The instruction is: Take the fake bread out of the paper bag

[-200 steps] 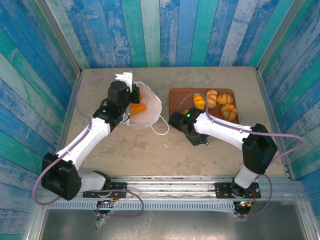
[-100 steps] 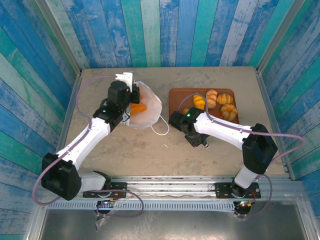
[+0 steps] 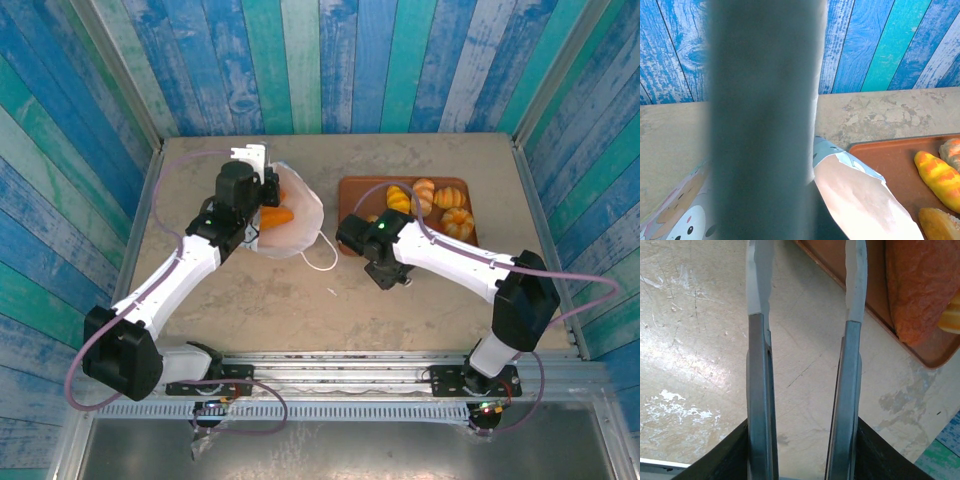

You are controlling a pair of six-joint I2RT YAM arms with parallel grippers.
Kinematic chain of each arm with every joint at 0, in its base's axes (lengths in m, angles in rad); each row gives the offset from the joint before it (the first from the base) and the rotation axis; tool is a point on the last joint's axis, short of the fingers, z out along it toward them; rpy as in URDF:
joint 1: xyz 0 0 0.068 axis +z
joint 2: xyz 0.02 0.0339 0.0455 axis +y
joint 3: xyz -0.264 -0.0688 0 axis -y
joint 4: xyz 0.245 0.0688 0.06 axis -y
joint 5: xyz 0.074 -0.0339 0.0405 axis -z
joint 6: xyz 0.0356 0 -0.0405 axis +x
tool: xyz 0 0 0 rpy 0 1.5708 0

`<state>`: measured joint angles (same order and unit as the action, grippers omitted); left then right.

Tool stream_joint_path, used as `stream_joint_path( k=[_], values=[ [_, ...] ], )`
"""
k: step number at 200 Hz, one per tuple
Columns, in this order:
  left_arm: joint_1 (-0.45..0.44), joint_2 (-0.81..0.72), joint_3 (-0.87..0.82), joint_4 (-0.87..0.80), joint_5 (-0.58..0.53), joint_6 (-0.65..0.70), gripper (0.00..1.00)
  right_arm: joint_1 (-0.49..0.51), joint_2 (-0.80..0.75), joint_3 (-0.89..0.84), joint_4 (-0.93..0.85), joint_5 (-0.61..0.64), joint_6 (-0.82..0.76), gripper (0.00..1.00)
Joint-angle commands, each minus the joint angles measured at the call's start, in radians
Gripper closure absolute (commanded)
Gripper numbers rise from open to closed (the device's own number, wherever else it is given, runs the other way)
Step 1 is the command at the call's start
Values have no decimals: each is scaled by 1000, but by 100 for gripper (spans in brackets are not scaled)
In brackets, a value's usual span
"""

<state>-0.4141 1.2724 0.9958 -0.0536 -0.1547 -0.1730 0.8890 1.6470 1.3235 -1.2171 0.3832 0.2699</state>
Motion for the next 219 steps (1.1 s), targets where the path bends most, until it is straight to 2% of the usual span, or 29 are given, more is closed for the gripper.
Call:
stream_joint_path(
  k=[1, 41, 134, 183, 219],
  values=[
    [-2, -23, 33, 22, 17, 0, 100, 8, -17, 34, 1, 21, -2, 51],
    [-2, 7, 37, 18, 19, 4, 100, 3, -26, 57, 8, 43, 13, 49],
    [-1, 14, 40, 15, 13, 12, 100, -11, -57, 95, 60, -17, -1, 48],
    [-2, 13, 40, 14, 16, 12, 100, -97, -119, 91, 113, -187, -82, 48],
    [-2, 8, 38, 13, 19, 9, 100, -149, -113, 78, 134, -241, -152, 47]
  ],
)
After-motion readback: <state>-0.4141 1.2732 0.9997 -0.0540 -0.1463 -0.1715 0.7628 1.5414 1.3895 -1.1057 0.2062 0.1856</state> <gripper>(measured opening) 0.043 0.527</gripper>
